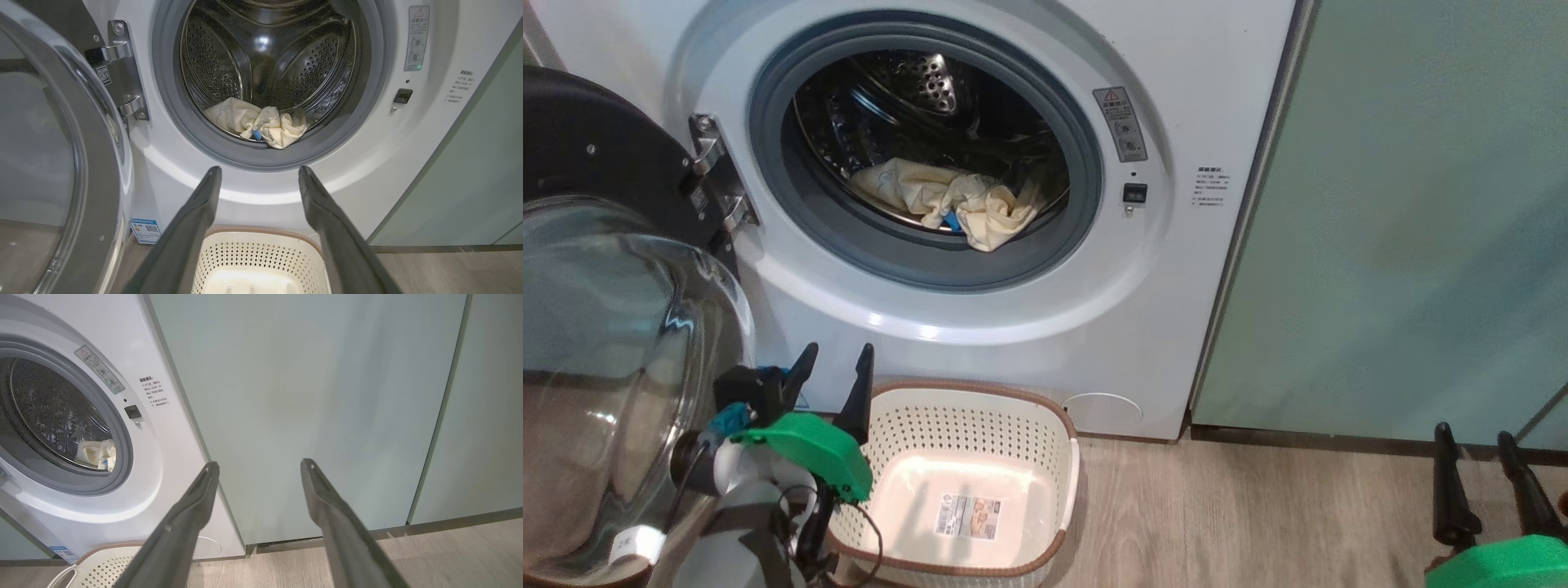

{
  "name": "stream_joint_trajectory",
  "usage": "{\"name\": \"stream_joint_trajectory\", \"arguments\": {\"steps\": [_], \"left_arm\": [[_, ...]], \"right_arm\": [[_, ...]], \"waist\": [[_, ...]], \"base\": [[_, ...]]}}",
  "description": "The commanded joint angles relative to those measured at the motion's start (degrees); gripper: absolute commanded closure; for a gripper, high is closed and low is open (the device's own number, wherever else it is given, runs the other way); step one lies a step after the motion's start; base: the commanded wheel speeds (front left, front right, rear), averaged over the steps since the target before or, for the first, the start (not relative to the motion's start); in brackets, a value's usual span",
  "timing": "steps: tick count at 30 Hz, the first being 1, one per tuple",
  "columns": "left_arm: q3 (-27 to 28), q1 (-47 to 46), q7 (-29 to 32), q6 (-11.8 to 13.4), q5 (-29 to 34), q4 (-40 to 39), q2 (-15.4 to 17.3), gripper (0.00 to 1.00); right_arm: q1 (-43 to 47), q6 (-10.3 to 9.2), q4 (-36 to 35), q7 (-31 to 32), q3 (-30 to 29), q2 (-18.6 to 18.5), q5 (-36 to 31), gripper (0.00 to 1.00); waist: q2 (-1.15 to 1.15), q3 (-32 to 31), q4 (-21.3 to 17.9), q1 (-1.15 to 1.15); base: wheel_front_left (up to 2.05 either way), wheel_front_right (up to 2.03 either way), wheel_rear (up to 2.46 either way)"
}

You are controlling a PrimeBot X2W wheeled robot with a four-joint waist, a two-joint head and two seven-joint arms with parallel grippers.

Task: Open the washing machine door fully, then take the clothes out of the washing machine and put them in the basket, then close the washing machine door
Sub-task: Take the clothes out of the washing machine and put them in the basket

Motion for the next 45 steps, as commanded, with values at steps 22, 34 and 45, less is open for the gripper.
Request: {"name": "stream_joint_trajectory", "arguments": {"steps": [22, 34, 45], "left_arm": [[1.8, -5.3, 1.9, 1.7, 0.3, 2.2, 1.6, 0.0], [1.9, -19.7, 13.7, 0.7, -4.2, 10.1, 2.6, 0.0], [1.6, -39.8, 19.6, 1.1, -6.0, 19.3, 3.8, 0.0]], "right_arm": [[-2.4, 0.21, -2.0, -0.5, 1.8, -0.9, -0.3, 0.0], [-5.0, 0.21, -1.8, -0.5, 4.0, -1.4, -0.1, 0.0], [-10.7, 0.21, -2.4, -0.5, 6.3, -0.5, 0.0, 0.0]], "waist": [[0.0, 1.4, -1.0, 0.0], [0.0, 8.9, -4.7, 0.0], [0.0, 19.6, -8.3, 0.0]], "base": [[0.0, 0.0, 0.0], [0.0, 0.0, 0.0], [0.0, 0.0, 0.0]]}}
